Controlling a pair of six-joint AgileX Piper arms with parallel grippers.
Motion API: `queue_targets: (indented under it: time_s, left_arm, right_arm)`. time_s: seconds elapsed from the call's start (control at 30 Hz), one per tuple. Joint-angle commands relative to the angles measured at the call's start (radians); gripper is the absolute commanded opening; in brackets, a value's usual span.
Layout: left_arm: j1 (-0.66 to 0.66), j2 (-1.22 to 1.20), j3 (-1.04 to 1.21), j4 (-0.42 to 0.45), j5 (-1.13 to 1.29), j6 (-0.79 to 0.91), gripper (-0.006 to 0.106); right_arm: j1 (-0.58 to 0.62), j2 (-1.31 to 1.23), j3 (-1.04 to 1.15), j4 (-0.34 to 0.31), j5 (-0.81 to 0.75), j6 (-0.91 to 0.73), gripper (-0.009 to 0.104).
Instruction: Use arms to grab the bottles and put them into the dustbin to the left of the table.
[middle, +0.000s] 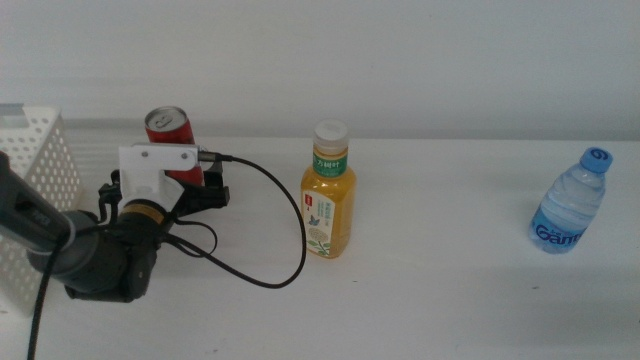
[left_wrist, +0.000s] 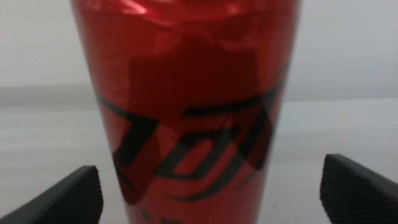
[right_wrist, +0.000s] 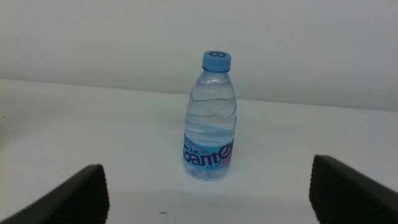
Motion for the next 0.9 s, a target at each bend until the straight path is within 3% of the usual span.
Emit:
queue_targets:
  time_s: [0.0,0.63,0.77,0.87]
  left_arm:
    - [-0.005,0.016,-0.022,-0.015,-0.001,0.001,0.094]
    - [-0.003,0.084,-0.147,-0.050,0.015,0.065,0.091]
    - [-0.003,0.084,-0.151,-0.077,0.043,0.077,0.072]
    - [0.001,0.084,-0.152,-0.077,0.045,0.077,0.041]
  right_arm:
    - [-0.005,-0.041,0.043,-0.008,-0.002,-0.008,0.086]
    - [-0.005,-0.041,0.043,-0.008,-0.002,-0.006,0.086]
    - [-0.005,-0.041,0.043,-0.008,-0.002,-0.006,0.086]
    - [-0.005,-0.041,0.043,-0.008,-0.002,-0.006,0.086]
